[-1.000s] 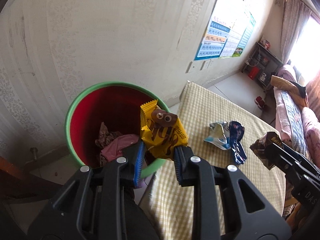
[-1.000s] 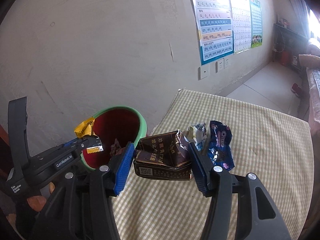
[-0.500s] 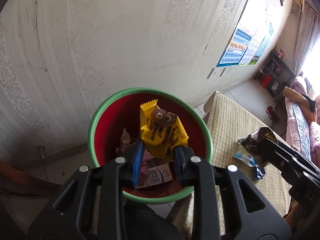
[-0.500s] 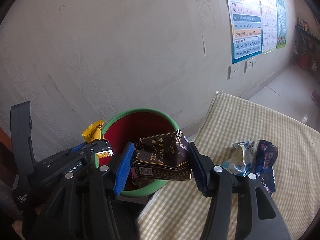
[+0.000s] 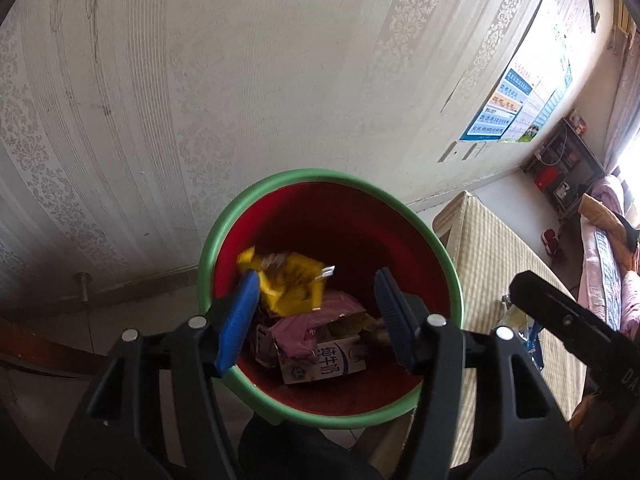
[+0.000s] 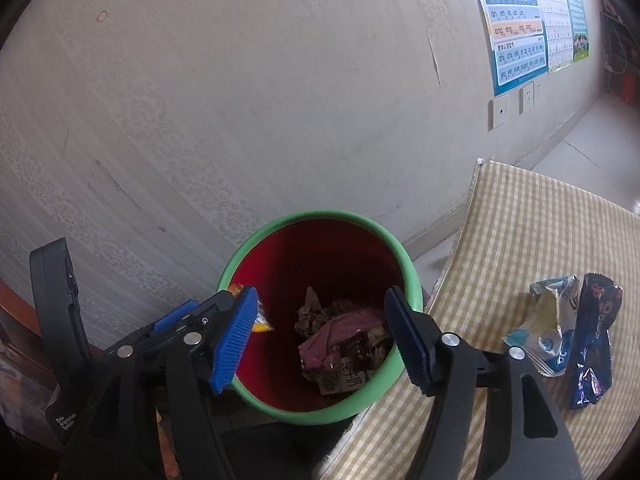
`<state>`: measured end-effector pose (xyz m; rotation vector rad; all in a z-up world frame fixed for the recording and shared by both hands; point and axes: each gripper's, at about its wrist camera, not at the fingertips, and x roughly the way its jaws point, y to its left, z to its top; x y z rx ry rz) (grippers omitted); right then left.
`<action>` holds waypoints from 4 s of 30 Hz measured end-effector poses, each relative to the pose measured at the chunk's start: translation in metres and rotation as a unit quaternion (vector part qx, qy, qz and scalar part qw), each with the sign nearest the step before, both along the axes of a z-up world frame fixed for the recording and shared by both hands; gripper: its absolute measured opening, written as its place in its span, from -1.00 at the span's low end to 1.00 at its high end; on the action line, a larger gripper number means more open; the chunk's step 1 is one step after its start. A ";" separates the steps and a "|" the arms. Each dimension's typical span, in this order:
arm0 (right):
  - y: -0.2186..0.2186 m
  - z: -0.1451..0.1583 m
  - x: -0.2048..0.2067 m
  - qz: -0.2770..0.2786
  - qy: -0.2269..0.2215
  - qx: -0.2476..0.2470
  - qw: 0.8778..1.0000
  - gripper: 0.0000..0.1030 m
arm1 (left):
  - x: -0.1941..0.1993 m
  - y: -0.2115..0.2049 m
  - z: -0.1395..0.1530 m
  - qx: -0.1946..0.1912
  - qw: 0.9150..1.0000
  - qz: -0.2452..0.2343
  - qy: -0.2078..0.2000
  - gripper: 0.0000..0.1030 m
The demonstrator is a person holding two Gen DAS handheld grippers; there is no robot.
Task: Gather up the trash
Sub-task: 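Open both tools over the red bin to drop the carton and wrapper, then grasp the blue Oreo wrapper with the right tool while the left tool grasps the milk pouch, then carry the Oreo wrapper and milk pouch over the red bin with both tools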
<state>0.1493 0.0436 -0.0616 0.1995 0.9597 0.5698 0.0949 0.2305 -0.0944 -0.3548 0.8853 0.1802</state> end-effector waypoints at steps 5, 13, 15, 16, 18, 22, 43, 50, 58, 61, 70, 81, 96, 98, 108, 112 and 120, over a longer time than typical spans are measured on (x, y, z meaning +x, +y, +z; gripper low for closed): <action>-0.045 -0.005 -0.010 -0.056 -0.033 -0.051 0.997 0.35 | -0.002 -0.010 0.000 0.009 1.000 -0.021 0.000 0.19; -0.160 -0.056 0.011 -0.199 0.011 -0.174 0.964 0.37 | 0.000 -0.051 0.009 -0.004 0.998 -0.066 -0.010 0.21; -0.176 -0.075 0.017 -0.208 0.053 -0.162 0.963 0.37 | 0.000 -0.067 0.010 -0.004 0.996 -0.087 -0.012 0.24; -0.181 -0.083 0.020 -0.211 0.066 -0.158 0.962 0.37 | 0.000 -0.077 0.010 -0.003 0.995 -0.098 -0.011 0.25; -0.187 -0.097 0.021 -0.215 0.086 -0.149 0.961 0.37 | 0.001 -0.094 0.009 -0.004 0.993 -0.118 -0.008 0.26; -0.189 -0.111 0.019 -0.213 0.090 -0.150 0.961 -0.19 | 0.004 -0.128 0.006 0.001 0.989 -0.151 -0.006 0.26; -0.257 -0.083 -0.114 -0.213 0.102 -0.059 0.970 -0.64 | 0.089 -0.255 -0.069 0.010 0.965 -0.252 0.068 0.26; -0.261 -0.080 -0.125 -0.224 0.094 -0.036 0.969 0.01 | 0.097 -0.271 -0.081 0.042 0.963 -0.249 0.094 -0.17; -0.241 -0.094 -0.121 -0.213 0.097 -0.065 0.970 0.18 | 0.064 -0.269 -0.055 0.050 0.964 -0.255 0.056 -0.41; -0.231 -0.095 -0.123 -0.207 0.078 -0.102 0.970 0.00 | 0.048 -0.265 -0.038 0.051 0.965 -0.254 0.038 -0.41; -0.223 -0.070 -0.130 -0.195 0.045 -0.102 0.975 -0.46 | 0.004 -0.235 0.012 0.060 0.971 -0.229 -0.024 -0.41; -0.191 -0.004 -0.141 -0.156 -0.017 -0.072 0.985 -0.45 | -0.033 -0.195 0.041 0.056 0.979 -0.191 -0.049 -0.40; -0.127 0.047 -0.112 -0.098 -0.061 -0.054 0.992 -0.42 | -0.039 -0.137 0.052 0.052 0.988 -0.127 -0.066 -0.40; -0.116 0.049 -0.105 -0.088 -0.060 -0.047 0.993 -0.41 | -0.038 -0.127 0.051 0.053 0.990 -0.115 -0.066 -0.40; -0.070 0.052 -0.077 -0.049 -0.060 -0.044 0.996 -0.40 | -0.033 -0.075 0.052 0.054 0.994 -0.062 -0.066 -0.39; -0.056 0.047 -0.071 -0.036 -0.055 -0.048 0.997 -0.40 | -0.033 -0.067 0.049 0.052 0.995 -0.053 -0.063 -0.39; -0.035 0.035 -0.062 -0.020 -0.043 -0.060 0.997 -0.39 | -0.026 -0.054 0.038 0.042 0.997 -0.043 -0.051 -0.39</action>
